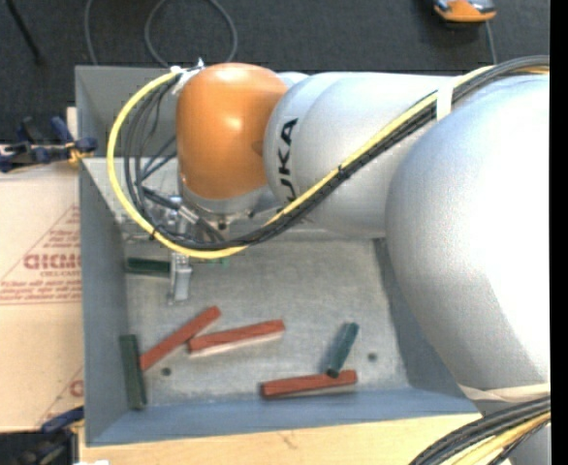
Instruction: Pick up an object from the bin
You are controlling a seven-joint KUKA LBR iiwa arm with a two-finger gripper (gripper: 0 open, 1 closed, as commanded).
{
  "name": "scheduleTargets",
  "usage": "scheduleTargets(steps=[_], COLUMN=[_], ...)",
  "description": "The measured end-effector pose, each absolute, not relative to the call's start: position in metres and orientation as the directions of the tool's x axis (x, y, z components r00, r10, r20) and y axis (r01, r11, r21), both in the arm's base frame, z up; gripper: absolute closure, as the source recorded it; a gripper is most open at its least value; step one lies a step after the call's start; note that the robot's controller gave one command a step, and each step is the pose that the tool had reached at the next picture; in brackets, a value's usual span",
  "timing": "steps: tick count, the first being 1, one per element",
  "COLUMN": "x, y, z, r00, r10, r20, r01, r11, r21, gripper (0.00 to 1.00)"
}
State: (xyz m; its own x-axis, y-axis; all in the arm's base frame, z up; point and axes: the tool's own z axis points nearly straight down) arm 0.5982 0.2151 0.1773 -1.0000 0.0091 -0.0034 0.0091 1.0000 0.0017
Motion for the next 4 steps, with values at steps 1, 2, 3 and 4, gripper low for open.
scheduleTargets(steps=[1,2,3,4], x=[0.641,0.655,0.655,0.655], y=[0.214,0.192,0.194,0.194], z=[0.089,0.070,0.071,0.071], r00=[-0.989,-0.984,-0.984,-0.984], r10=[-0.149,-0.179,-0.178,-0.177], r20=[-0.003,-0.005,-0.006,-0.005], r01=[-0.149,-0.179,-0.178,-0.177], r11=[0.989,0.984,0.984,0.984], r21=[-0.001,0.000,0.002,0.002], gripper=[0.00,0.00,1.00,0.00])
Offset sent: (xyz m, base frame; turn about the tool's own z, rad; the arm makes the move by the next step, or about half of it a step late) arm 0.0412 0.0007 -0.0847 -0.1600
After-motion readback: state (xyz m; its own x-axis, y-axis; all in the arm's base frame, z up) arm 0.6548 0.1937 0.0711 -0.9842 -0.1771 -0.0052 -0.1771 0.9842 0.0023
